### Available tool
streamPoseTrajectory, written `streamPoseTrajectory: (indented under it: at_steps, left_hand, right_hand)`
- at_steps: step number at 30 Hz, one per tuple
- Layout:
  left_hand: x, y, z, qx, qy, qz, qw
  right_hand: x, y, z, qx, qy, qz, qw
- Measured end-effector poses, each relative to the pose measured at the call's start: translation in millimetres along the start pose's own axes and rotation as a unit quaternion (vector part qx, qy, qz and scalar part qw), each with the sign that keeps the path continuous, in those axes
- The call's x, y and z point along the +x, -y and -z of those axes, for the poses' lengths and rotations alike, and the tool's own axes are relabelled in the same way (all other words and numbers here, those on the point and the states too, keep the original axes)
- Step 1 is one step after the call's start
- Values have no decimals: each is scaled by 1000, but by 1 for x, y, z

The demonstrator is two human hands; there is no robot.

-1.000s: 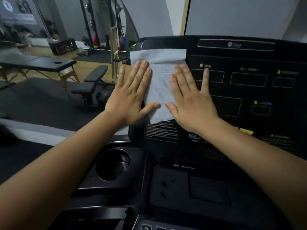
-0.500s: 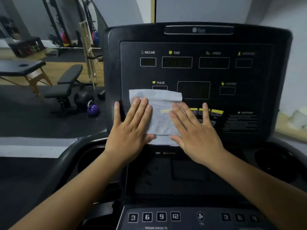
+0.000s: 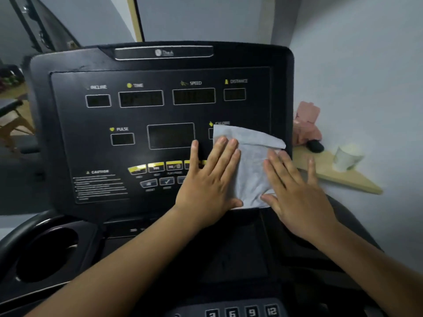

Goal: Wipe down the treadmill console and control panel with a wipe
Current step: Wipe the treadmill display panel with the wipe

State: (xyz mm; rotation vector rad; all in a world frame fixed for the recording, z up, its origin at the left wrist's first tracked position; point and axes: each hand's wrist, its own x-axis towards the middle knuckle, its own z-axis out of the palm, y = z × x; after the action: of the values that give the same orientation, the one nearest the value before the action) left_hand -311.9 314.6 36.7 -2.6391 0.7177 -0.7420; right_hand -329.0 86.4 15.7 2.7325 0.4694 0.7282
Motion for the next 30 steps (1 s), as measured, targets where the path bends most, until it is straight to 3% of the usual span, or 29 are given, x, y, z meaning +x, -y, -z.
streamPoseTrajectory:
  at_steps: [8, 13, 16, 23, 30]
  left_hand:
    - [31, -33, 11, -5, 8, 14, 1000]
    - [33, -32, 14, -5, 10, 7, 1000]
    - [34, -25, 16, -1, 12, 3, 1000]
    - [12, 36, 18, 5, 2, 46, 999]
    - [-54, 123, 10, 25, 20, 112, 993]
  right_hand:
    - [0, -41, -3, 65, -44, 6, 997]
    - [25, -28, 15, 115, -125, 45, 984]
    - [43, -13, 13, 76, -92, 30, 992]
    - [72, 19, 20, 24, -68, 23, 997]
    - [124, 108, 45, 34, -87, 56, 994]
